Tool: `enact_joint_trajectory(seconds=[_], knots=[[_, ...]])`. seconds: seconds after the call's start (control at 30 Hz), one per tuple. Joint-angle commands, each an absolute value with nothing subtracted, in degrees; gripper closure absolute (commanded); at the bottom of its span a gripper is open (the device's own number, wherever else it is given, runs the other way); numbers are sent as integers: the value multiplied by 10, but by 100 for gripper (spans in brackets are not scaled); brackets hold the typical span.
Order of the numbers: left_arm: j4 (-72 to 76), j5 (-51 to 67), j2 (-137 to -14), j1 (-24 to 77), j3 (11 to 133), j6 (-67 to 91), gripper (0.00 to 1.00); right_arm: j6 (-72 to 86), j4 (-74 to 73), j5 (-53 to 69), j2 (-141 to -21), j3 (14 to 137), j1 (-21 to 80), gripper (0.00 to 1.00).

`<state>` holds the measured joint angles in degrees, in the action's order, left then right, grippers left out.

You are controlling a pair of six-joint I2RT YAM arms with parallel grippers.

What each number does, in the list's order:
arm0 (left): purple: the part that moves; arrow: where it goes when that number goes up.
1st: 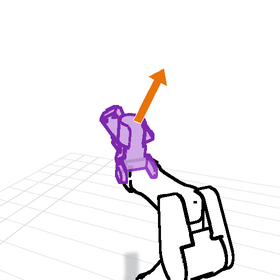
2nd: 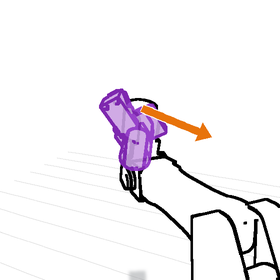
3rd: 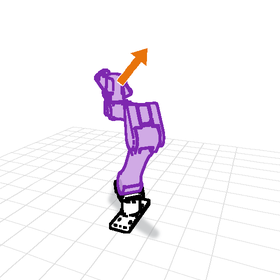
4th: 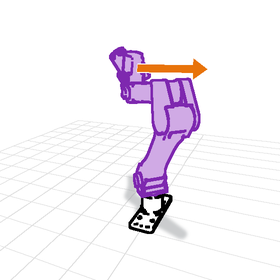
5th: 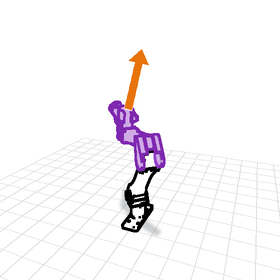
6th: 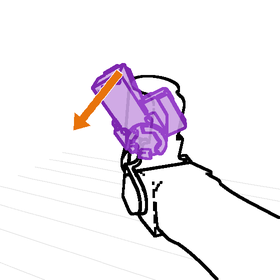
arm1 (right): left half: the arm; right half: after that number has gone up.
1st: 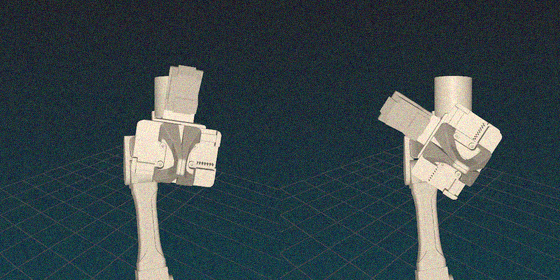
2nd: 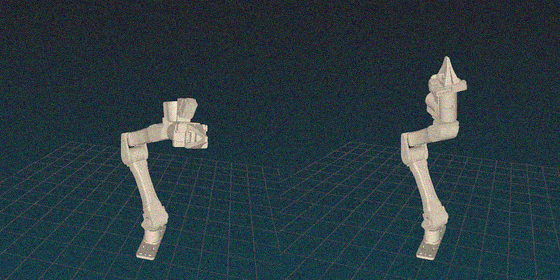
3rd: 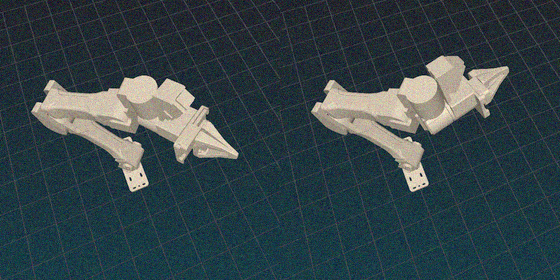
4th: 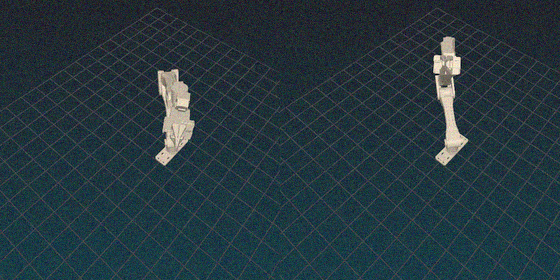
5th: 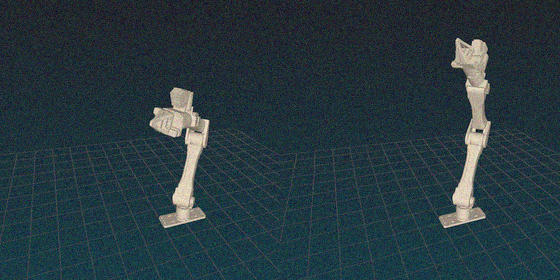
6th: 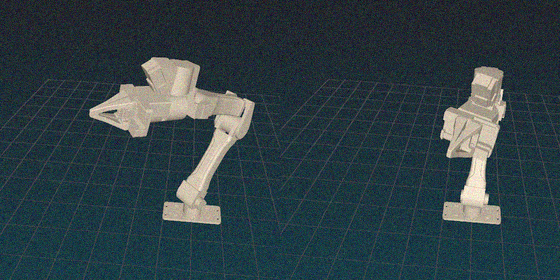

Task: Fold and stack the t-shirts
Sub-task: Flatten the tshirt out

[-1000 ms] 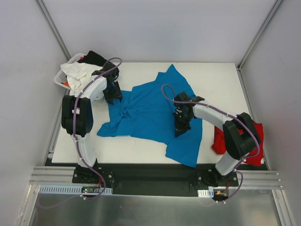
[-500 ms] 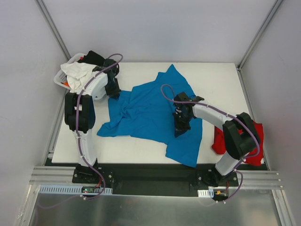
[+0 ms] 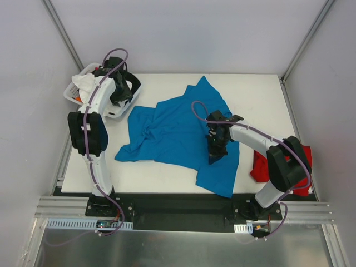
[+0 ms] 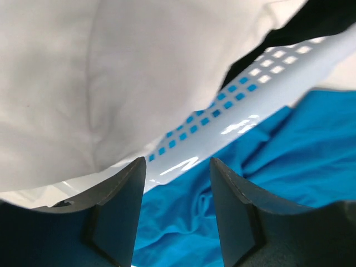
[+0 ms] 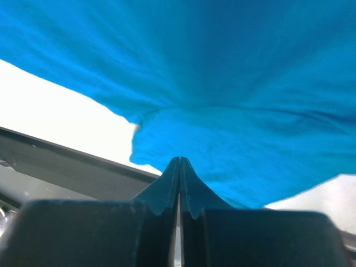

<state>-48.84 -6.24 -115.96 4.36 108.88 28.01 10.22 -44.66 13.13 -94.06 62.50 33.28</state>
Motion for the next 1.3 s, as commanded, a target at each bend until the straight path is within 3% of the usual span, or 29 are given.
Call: enact_joint_trajectory(seconds=[0.0,0.37,0.53,0.6,0.63,0.67,1.27], knots=[[-533,-106,-1162,40,1063,253,50,102,-473,113,-894,605,336,99],[-520,-41,-1242,40,1083,207,50,105,-485,103,-888,619,336,99],[-511,38,-1257,40,1069,183,45,108,-488,95,-877,610,337,99],[-500,59,-1252,40,1051,171,56,110,-490,91,-875,609,336,99],[-492,68,-1250,40,1046,168,73,109,-490,90,-875,609,336,99],[-491,64,-1243,40,1036,167,100,109,-490,89,-876,612,336,99],[-445,77,-1046,40,828,196,100,109,-469,104,-922,639,337,99]])
